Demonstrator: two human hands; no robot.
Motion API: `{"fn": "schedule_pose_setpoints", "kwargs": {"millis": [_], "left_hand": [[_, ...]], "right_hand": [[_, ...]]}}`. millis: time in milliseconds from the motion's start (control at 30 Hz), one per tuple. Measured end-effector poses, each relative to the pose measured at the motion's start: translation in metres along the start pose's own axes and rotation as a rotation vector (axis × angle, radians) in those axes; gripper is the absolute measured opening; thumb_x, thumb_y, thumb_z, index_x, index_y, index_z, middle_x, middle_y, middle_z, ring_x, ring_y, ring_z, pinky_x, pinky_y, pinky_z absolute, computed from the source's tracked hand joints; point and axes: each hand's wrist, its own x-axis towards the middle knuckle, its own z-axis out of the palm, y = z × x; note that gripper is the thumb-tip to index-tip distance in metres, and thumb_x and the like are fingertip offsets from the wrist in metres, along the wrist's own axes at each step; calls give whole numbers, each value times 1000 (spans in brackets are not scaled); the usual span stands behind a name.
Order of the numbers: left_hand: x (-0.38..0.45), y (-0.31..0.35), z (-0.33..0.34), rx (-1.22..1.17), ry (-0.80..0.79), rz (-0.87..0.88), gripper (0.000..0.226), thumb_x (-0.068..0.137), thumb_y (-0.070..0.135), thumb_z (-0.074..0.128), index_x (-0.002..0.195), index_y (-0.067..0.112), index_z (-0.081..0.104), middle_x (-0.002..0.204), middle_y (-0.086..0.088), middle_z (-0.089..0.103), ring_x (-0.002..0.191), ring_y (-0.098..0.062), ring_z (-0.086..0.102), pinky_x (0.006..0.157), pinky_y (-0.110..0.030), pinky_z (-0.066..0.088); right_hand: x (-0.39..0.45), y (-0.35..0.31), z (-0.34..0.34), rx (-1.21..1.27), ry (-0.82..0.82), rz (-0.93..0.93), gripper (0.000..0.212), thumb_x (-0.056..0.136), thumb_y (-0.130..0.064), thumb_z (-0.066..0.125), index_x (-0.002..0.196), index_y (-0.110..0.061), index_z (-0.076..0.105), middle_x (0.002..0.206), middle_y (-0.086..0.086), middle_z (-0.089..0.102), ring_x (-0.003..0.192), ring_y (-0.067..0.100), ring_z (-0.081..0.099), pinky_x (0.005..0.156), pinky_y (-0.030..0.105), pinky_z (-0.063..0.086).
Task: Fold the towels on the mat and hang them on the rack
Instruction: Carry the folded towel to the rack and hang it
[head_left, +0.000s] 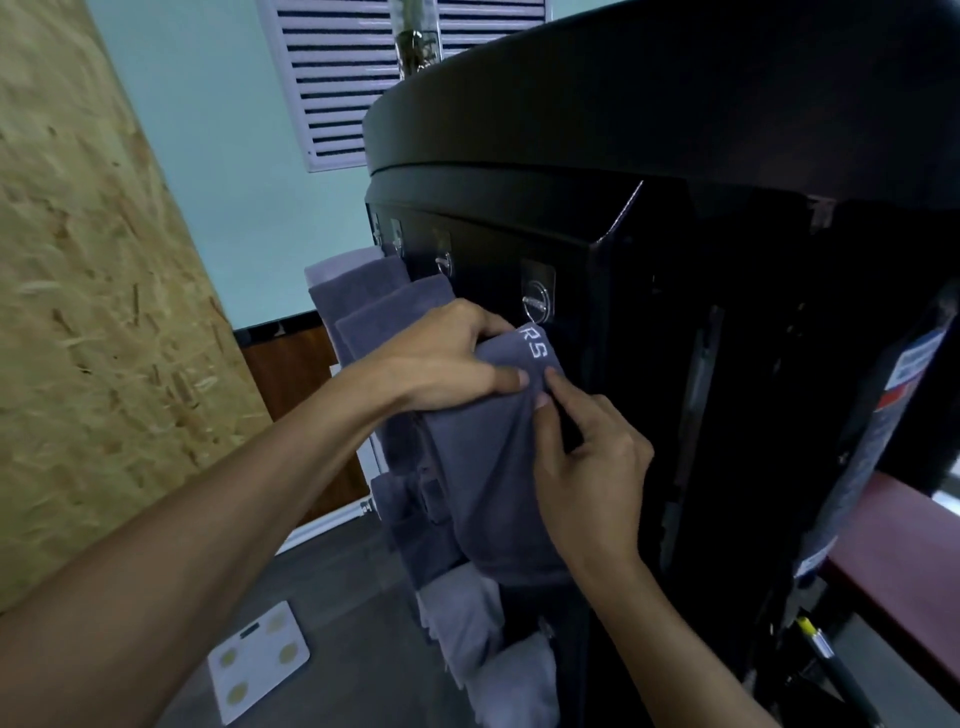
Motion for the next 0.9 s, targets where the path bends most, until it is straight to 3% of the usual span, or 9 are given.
{"fn": "schedule_pose_setpoints", "kwargs": {"millis": [67,167,233,300,400,500,667,767,900], "left_hand": [[1,1,-2,-27,-24,-20,36,73,42,68,106,29,69,97,12,70,91,-5,64,87,-39,52],[5,5,-5,-58,-36,-41,25,76,29,76,101,25,70,93,9,72,89,-9,65,87,-39,53],[6,10,-7,-123,-56,-88,26,72,22,81,96,19,71,90,3,74,89,-15,68,88,-41,54],[8,11,-10,-212,-74,-161,23,69,22,84,89,16,74,86,-1,75,90,-18,70,89,-42,55],[11,12,-12,-311,-51,-266,17,72,32,81,83,20,78,83,1,76,89,-19,71,91,-41,55],[17,16,-14,-248,-112,-263,13,75,33,78,78,20,78,79,0,75,83,-20,71,88,-45,56],[17,20,-12,-65,-107,-215,22,81,36,71,82,14,74,75,-1,72,69,-11,63,70,-29,52],[17,22,-4,105,-49,-162,24,81,36,68,72,13,65,58,5,57,56,-10,51,52,-26,39],[15,22,-3,204,-17,-118,23,80,39,70,73,18,61,64,5,57,62,-12,53,54,-28,34]], "right_hand": [[-1,0,-10,-220,-78,-76,28,92,-22,64,119,-16,68,85,-1,62,67,10,56,56,25,49],[-9,2,-16,-515,-54,-324,31,87,-22,66,116,-12,68,109,12,60,90,28,54,61,34,46],[-12,2,-8,-496,-105,-330,39,90,-22,57,124,-5,62,125,14,56,106,27,51,78,36,48],[-16,2,4,-372,-201,-198,49,93,-25,52,135,-2,51,139,13,47,121,24,48,94,32,47],[-26,4,15,-77,-306,8,58,97,-35,45,148,-11,33,152,3,28,133,17,41,106,23,39],[-34,8,22,49,-294,67,63,96,-43,45,151,-16,29,154,-4,21,134,10,37,105,10,31],[-31,15,31,-27,-257,40,66,92,-42,52,149,-16,33,151,-3,25,133,17,42,97,28,46],[-30,19,26,-77,-251,-9,65,90,-39,59,147,-18,36,150,-2,31,132,19,44,90,34,52],[-24,21,13,-90,-325,4,65,89,-36,65,145,-19,37,147,-5,34,128,15,48,88,36,54]]}}
